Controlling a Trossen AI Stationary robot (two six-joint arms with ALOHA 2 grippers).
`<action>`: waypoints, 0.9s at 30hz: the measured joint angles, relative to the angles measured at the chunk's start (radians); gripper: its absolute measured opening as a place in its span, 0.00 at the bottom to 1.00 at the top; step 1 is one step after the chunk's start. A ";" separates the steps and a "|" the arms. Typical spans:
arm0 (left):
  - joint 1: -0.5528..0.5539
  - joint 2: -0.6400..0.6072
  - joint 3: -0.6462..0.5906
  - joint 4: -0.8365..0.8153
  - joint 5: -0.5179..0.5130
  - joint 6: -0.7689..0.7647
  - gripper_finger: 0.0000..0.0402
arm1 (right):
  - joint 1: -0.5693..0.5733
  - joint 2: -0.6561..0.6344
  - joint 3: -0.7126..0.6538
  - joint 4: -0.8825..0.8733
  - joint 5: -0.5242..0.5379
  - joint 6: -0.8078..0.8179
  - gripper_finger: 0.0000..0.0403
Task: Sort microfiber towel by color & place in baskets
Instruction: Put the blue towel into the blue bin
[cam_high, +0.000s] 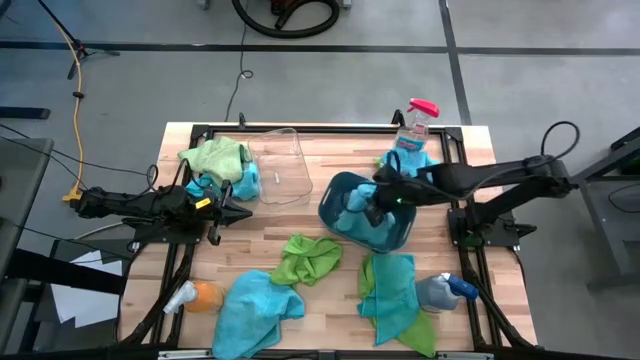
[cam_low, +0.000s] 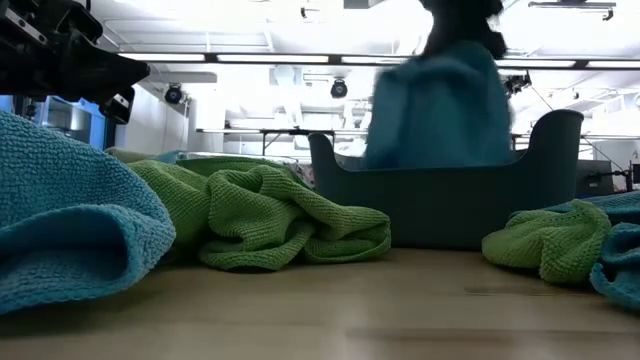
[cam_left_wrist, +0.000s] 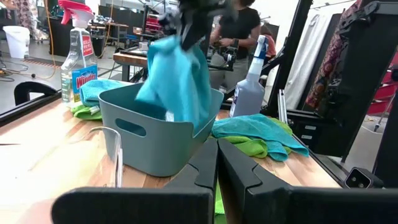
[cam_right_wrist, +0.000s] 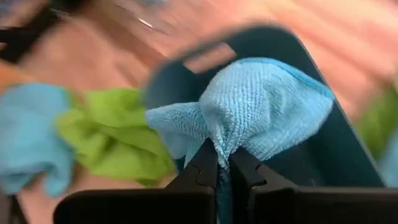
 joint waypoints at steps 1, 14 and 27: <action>0.000 0.000 0.000 0.000 0.000 0.000 0.00 | 0.000 0.013 0.000 -0.043 0.002 0.053 0.00; 0.000 0.000 0.000 0.000 0.000 0.000 0.00 | 0.000 0.176 0.000 -0.157 0.020 0.501 0.00; 0.000 0.000 0.000 0.000 0.000 0.000 0.00 | -0.023 0.375 0.000 -0.080 -0.054 0.498 0.10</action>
